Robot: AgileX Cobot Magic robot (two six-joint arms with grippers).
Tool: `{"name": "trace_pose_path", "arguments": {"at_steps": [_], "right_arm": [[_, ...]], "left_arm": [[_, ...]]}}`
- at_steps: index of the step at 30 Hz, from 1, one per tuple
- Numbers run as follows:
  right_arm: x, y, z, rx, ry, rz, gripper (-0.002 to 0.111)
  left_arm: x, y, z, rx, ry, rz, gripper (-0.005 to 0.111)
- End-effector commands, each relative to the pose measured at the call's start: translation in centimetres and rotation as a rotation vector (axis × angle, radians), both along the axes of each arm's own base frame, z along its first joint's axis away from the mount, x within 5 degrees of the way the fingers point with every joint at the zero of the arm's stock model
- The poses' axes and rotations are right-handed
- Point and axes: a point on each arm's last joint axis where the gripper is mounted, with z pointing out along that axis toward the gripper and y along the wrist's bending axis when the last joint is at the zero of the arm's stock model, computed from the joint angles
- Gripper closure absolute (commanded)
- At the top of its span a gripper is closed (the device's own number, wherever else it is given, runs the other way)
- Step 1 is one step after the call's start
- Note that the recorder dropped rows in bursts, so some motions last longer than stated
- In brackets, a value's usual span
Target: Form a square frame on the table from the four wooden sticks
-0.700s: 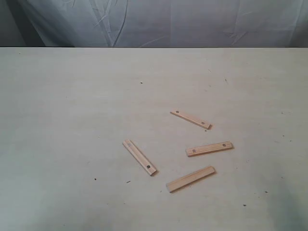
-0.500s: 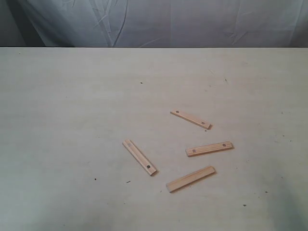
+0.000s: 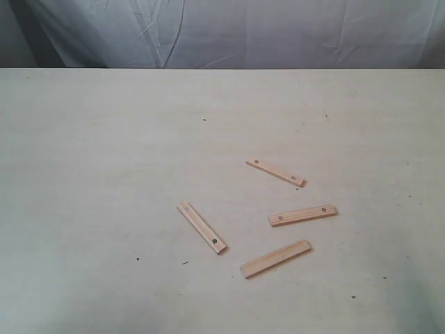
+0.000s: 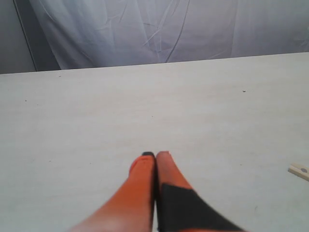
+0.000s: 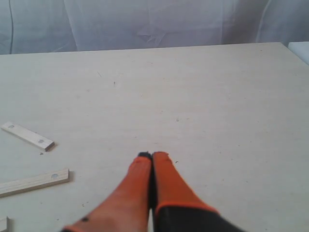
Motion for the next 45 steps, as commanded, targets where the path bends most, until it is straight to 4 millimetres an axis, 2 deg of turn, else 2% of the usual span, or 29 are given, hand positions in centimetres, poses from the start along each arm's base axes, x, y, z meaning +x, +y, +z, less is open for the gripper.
{"name": "trace_pose_path", "arguments": {"at_steps": [1, 16, 28, 33, 45], "right_arm": [[0.0, 0.0, 0.1, -0.004, -0.017, -0.006, 0.108], [0.0, -0.1, 0.3, -0.009, -0.035, -0.006, 0.108], [0.1, -0.1, 4.6, -0.013, -0.515, -0.011, 0.108], [0.0, -0.1, 5.1, -0.014, -0.574, -0.011, 0.108], [0.0, -0.1, 5.1, -0.003, -0.570, -0.013, 0.108]], "left_arm": [[0.0, 0.0, 0.0, 0.000, -0.014, 0.000, 0.107], [0.0, 0.0, 0.0, 0.000, -0.014, 0.000, 0.107], [0.0, 0.0, 0.0, 0.000, -0.014, 0.000, 0.107], [0.0, 0.0, 0.0, 0.000, -0.014, 0.000, 0.107], [0.0, 0.0, 0.0, 0.000, -0.014, 0.000, 0.107]]}}
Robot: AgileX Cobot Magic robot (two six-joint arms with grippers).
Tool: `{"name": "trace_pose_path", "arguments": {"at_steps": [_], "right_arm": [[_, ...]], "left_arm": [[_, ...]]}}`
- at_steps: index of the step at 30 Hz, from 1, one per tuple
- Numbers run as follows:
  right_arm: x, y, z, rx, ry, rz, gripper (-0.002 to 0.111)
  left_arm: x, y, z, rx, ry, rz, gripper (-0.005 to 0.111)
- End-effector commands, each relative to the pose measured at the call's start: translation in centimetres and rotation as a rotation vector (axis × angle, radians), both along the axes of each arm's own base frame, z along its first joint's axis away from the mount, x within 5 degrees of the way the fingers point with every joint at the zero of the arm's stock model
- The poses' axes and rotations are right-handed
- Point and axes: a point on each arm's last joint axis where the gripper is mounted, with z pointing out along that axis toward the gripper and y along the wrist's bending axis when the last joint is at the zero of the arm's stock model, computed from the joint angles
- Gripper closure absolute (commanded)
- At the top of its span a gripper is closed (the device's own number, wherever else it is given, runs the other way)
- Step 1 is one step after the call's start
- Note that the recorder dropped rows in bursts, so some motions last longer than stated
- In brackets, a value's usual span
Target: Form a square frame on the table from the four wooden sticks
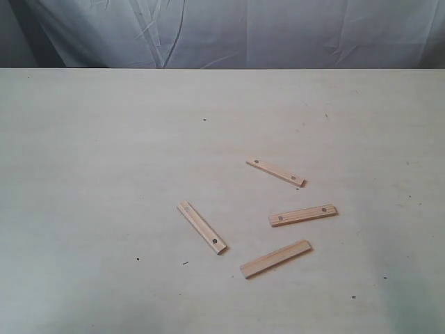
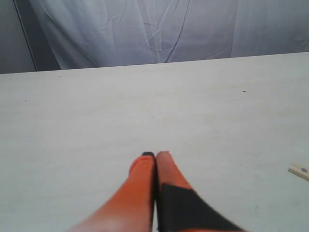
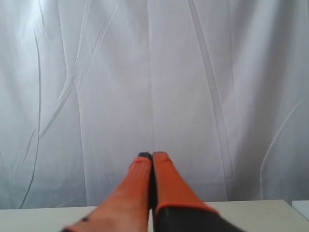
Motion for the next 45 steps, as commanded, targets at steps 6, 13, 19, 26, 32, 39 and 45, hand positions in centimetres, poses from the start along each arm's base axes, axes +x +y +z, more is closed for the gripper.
{"name": "trace_pose_path", "arguments": {"at_steps": [6, 13, 19, 26, 32, 39, 45], "right_arm": [[0.8, 0.0, 0.5, 0.087, 0.245, 0.014, 0.109], [5.6, 0.3, 3.9, 0.107, 0.654, 0.030, 0.109], [12.0, 0.8, 1.8, 0.145, 0.984, 0.078, 0.109], [19.4, 5.1, 0.0, -0.039, 1.249, 0.388, 0.109], [24.9, 11.3, -2.3, -0.309, 1.348, 0.562, 0.109], [29.2, 17.3, -4.8, -0.575, 1.373, 0.671, 0.076], [30.8, 18.9, -7.2, -0.693, 1.394, 0.683, 0.068]], "left_arm": [[0.0, 0.0, 0.0, 0.000, -0.014, 0.000, 0.107], [0.0, 0.0, 0.0, 0.000, -0.014, 0.000, 0.107], [0.0, 0.0, 0.0, 0.000, -0.014, 0.000, 0.107], [0.0, 0.0, 0.0, 0.000, -0.014, 0.000, 0.107], [0.0, 0.0, 0.0, 0.000, -0.014, 0.000, 0.107], [0.0, 0.0, 0.0, 0.000, -0.014, 0.000, 0.107], [0.0, 0.0, 0.0, 0.000, -0.014, 0.000, 0.107]]}}
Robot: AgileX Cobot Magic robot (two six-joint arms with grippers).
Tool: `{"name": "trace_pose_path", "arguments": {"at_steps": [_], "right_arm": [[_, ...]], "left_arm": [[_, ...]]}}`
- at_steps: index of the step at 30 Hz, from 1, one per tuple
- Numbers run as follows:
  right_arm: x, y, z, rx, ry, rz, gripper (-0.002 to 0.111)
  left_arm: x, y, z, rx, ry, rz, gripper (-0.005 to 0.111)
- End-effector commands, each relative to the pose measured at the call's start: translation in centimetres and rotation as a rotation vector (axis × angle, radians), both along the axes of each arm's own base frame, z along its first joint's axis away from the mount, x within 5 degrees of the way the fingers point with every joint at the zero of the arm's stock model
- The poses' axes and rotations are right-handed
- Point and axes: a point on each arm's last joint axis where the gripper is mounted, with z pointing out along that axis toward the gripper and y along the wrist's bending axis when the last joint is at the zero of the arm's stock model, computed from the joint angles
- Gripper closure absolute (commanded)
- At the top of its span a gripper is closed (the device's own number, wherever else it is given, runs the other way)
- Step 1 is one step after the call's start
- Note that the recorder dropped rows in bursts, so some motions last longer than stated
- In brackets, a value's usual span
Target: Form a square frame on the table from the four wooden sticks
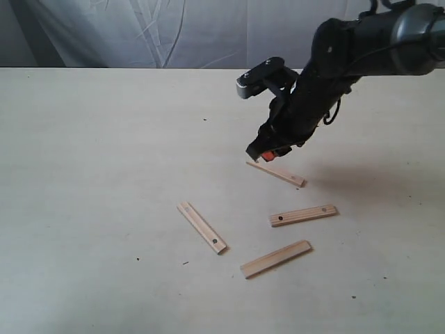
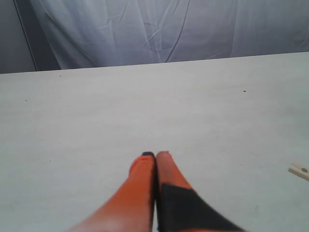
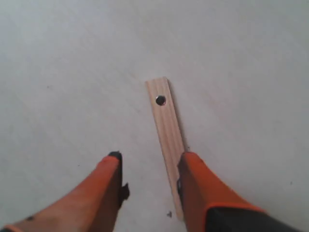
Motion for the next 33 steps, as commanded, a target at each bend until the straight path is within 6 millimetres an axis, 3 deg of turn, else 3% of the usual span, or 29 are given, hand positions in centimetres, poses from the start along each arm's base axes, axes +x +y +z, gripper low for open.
{"name": "trace_pose_path", "arguments": {"at_steps": [1, 6, 18, 20, 25, 33], "right_arm": [[0.9, 0.4, -1.6, -0.068, 0.002, 0.053, 0.068], [1.2, 0.0, -3.4, -0.144, 0.009, 0.094, 0.068], [1.8, 0.3, -6.3, -0.150, 0.009, 0.097, 0.068], [1.7, 0.2, -6.9, -0.158, 0.024, 0.102, 0.073], [1.6, 0.3, -7.0, -0.182, 0.011, 0.207, 0.109], [1.0, 1.9, -7.0, -0.246, -0.077, 0.568, 0.108]], "left_arm": [[0.0, 0.0, 0.0, 0.000, -0.014, 0.000, 0.107], [0.0, 0.0, 0.0, 0.000, -0.014, 0.000, 0.107], [0.0, 0.0, 0.0, 0.000, -0.014, 0.000, 0.107], [0.0, 0.0, 0.0, 0.000, -0.014, 0.000, 0.107], [0.0, 0.0, 0.0, 0.000, -0.014, 0.000, 0.107], [0.0, 0.0, 0.0, 0.000, -0.014, 0.000, 0.107]]}}
